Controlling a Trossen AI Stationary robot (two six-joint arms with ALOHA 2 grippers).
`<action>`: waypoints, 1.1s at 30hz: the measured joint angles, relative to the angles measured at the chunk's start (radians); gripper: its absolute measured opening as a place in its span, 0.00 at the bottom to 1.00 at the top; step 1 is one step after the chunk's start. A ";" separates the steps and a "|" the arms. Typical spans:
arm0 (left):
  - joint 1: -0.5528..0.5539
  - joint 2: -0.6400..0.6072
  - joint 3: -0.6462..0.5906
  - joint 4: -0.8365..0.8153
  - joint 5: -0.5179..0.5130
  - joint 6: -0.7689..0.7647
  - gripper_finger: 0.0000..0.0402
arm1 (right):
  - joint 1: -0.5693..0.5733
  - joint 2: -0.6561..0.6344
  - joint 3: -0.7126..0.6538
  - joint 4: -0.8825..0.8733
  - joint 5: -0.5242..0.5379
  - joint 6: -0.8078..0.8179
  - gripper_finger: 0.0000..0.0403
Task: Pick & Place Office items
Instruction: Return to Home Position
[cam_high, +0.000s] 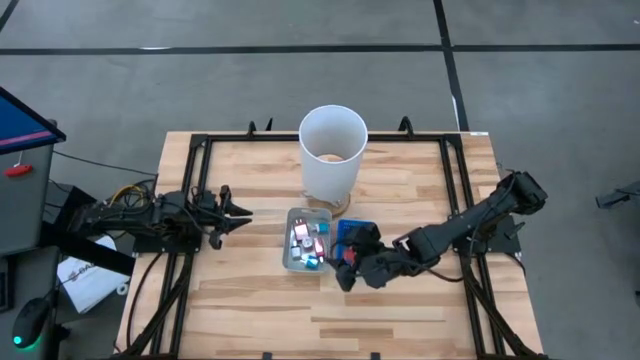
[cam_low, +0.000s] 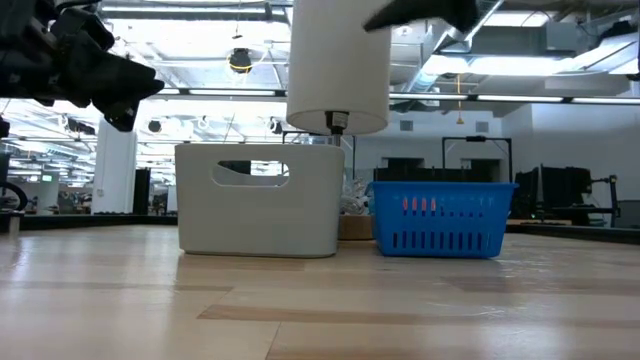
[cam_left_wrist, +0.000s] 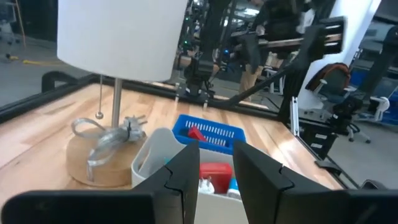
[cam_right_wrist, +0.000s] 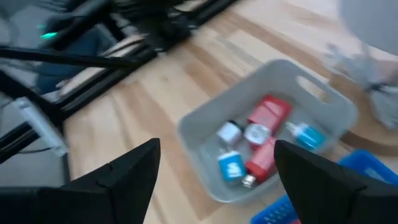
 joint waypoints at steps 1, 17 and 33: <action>0.000 0.006 0.000 0.004 0.000 -0.005 0.23 | 0.000 0.000 0.000 0.028 -0.010 -0.027 0.76; 0.000 0.096 0.000 0.084 0.000 -0.009 0.23 | -0.279 0.084 0.000 0.348 -0.841 -0.609 0.76; 0.000 0.116 0.000 0.083 0.000 -0.009 0.23 | -0.247 -0.546 -0.664 0.588 -0.614 -0.679 0.76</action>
